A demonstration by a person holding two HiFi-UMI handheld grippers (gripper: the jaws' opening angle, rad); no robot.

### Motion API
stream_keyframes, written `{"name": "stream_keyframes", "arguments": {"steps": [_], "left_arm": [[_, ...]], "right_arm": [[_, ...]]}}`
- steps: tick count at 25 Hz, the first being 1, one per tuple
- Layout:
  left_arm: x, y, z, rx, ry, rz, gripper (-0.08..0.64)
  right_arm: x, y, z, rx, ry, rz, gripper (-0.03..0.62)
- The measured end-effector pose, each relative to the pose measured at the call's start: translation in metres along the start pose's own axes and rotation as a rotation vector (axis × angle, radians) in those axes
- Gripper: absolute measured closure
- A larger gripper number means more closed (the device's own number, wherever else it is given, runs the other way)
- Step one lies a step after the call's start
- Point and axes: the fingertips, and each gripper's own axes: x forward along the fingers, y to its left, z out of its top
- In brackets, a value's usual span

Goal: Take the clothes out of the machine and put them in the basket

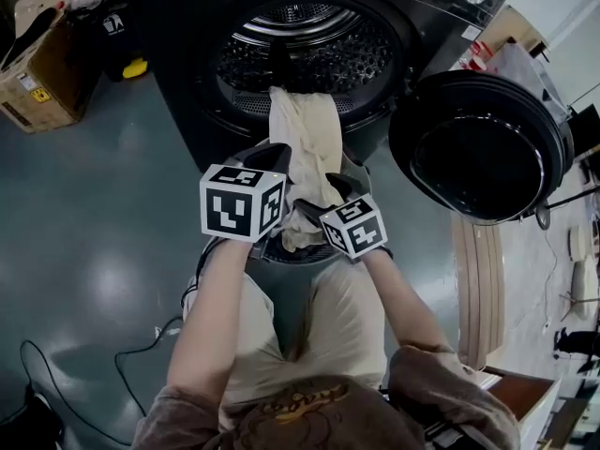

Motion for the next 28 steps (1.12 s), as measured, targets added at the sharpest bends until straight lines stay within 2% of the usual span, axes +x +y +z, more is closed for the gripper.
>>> {"name": "stream_keyframes", "arguments": {"steps": [4,7,11,14,17,19,21,24,28], "left_arm": [[-0.001,-0.001,0.002,-0.005,-0.008,0.008,0.555],[-0.001,-0.004,0.001,0.003,-0.005,0.005,0.555],[-0.003,-0.006,0.003,0.013,-0.006,0.002,0.555],[-0.006,-0.002,0.003,0.01,-0.007,0.01,0.555],[-0.007,0.002,0.005,0.005,-0.01,0.016,0.555],[-0.008,0.005,0.006,0.006,-0.012,0.018,0.555],[-0.009,0.007,0.006,0.004,-0.013,0.021,0.555],[-0.007,0.004,0.005,0.003,-0.007,0.018,0.555],[-0.006,0.002,0.003,0.013,-0.001,0.011,0.555]], "right_arm": [[0.026,-0.041,0.032,0.1,-0.084,-0.056,0.218],[0.057,-0.078,0.055,0.128,-0.102,-0.128,0.193],[0.096,-0.118,0.081,0.081,-0.069,-0.222,0.172],[0.118,-0.132,0.085,0.059,-0.008,-0.24,0.153],[0.127,-0.139,0.083,0.057,0.027,-0.251,0.171],[0.128,-0.138,0.083,0.046,0.034,-0.257,0.221],[0.129,-0.132,0.082,0.061,0.033,-0.223,0.378],[0.121,-0.123,0.078,0.077,0.013,-0.183,0.541],[0.085,-0.098,0.076,0.064,-0.043,-0.114,0.552]]}}
